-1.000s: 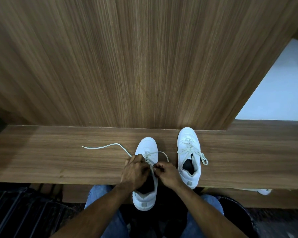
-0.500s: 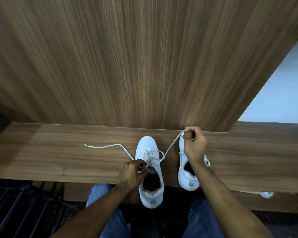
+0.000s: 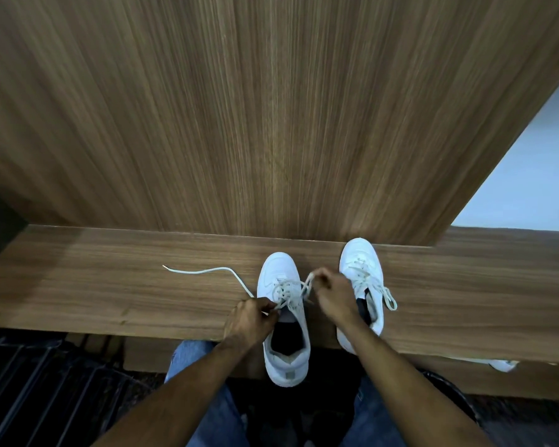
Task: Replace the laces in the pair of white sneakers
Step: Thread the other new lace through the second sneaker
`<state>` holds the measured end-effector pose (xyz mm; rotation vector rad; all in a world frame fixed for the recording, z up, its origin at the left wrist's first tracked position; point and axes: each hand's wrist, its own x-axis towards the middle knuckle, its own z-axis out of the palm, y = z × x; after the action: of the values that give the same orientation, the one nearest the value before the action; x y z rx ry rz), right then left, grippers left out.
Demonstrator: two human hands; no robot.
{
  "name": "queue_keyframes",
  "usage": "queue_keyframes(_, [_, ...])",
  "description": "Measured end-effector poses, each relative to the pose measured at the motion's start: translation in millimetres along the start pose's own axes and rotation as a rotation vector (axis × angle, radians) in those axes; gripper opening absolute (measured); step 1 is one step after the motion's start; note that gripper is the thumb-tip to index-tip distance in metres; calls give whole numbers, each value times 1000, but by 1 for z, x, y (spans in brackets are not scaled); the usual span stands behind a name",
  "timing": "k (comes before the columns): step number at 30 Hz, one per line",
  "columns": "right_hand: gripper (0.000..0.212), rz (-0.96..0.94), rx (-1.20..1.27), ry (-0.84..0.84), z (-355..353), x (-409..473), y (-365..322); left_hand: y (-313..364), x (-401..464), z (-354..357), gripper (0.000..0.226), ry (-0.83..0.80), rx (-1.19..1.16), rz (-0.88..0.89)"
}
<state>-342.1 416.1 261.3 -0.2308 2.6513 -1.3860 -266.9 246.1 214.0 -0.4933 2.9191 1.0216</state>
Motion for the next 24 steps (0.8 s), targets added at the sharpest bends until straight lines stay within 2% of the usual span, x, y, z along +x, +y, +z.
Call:
queue_keyframes(2, [20,9,360,238,-18,12,-12,-1,0,1,24,-3,1,-1])
queue_keyframes(3, [18,8,449,346,-27,18,-16,-1,0,1,24,-3,-3,-3])
queue_keyframes(4, [16,8,461,420,-35,22,-18,-2,1,2,24,-2,-5,-4])
queue_keyframes(6, [16,4,250,446,-42,27,-13,-2,1,3,23,5,-3,-7])
queue_keyframes(9, [44,-89,-287,252,-31,16,7,-2,2,4,24,11,0,-2])
queue_keyframes(12, [58,-330,-560,-20,-7,-3,26,-2,2,5,23,16,9,8])
queue_keyframes(15, [42,-393,-675,-244,17,-16,33,-2,2,6,24,19,26,15])
queue_keyframes(17, [32,-388,-691,-237,23,-18,34,-3,1,5,24,9,28,15])
queue_keyframes(20, [33,-327,-557,-114,12,-11,26,-3,0,4,24,25,4,12])
queue_keyframes(24, [18,56,19,182,-22,7,9,-3,-1,3,24,4,-13,19])
